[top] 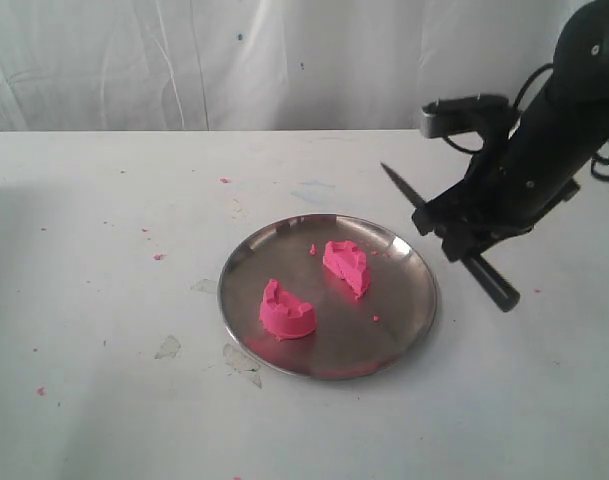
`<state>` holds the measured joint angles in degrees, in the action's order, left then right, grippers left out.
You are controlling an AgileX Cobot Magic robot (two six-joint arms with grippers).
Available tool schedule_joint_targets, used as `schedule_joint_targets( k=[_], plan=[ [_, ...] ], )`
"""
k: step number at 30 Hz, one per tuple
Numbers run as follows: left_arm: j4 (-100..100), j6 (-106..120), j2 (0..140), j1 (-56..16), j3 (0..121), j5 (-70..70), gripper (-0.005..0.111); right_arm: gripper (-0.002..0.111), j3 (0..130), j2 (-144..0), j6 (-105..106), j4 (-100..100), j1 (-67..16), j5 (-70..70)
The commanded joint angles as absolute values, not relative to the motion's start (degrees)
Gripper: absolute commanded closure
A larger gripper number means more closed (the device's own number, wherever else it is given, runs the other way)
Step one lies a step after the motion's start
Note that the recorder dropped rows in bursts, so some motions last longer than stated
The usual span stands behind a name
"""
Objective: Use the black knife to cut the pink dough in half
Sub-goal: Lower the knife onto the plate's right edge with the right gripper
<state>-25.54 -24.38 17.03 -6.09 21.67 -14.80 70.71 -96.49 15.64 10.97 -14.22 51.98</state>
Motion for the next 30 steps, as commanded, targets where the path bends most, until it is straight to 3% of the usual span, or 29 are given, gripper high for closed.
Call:
schedule_joint_targets(
  k=[1, 30],
  plan=[
    [-26.1, -24.2, 16.6, -5.9, 21.4, -14.6, 0.107, 0.108, 70.5, -102.3, 22.1, 20.8, -11.9, 51.1],
    [-26.1, -24.2, 16.6, -5.9, 21.4, -14.6, 0.107, 0.108, 70.5, -111.8, 27.2, 33.4, -11.9, 40.5]
  ],
)
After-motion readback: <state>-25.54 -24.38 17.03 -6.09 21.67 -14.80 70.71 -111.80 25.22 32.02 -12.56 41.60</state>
